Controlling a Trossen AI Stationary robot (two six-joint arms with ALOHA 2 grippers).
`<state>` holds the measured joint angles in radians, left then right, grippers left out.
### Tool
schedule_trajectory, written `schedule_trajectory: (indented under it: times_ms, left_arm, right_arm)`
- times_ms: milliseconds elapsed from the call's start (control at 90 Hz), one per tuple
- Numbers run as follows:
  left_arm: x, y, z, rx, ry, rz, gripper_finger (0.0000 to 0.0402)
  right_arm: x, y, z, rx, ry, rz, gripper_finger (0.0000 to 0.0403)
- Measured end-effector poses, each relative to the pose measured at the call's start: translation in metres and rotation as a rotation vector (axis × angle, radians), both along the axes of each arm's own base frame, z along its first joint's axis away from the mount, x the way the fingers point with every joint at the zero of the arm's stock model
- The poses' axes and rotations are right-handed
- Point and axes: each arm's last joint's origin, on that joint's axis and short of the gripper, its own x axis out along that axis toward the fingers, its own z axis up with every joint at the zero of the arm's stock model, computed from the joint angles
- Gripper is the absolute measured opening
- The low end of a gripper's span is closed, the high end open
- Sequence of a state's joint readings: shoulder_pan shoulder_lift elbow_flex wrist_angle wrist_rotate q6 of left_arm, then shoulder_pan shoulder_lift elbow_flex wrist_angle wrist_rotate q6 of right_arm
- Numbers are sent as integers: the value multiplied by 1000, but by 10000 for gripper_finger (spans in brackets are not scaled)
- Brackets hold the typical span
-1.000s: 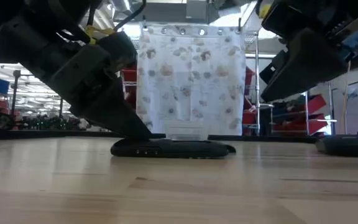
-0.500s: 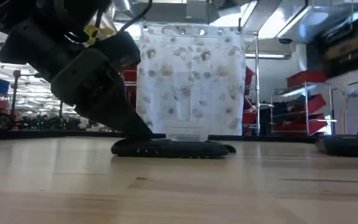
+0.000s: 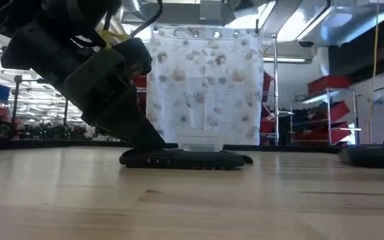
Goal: Insert battery
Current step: Insert the white battery into the remote control
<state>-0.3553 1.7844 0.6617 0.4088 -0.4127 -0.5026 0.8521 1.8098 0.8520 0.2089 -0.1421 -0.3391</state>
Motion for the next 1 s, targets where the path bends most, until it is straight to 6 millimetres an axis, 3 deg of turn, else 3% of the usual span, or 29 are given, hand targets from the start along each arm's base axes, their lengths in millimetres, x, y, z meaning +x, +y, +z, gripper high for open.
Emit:
schedule_trajectory:
  times_ms: [189, 344, 511, 722, 1000]
  left_arm:
    - [0, -1, 0, -45, -2, 17, 86]
    - [-2, -6, 0, -54, -4, 9, 86]
    - [-4, -12, 0, -57, -4, -7, 86]
    - [-6, -17, 0, -48, -6, -21, 86]
    - [-8, -20, -1, -28, 4, -41, 86]
  right_arm:
    - [6, 23, -27, -62, -13, 20, 234]
    - [15, 30, -38, -49, -3, -128, 209]
    - [24, 27, -40, 19, 73, -329, 138]
    - [31, 12, -44, 25, 155, -624, 19]
    - [41, -2, -47, -6, 53, -866, 21]
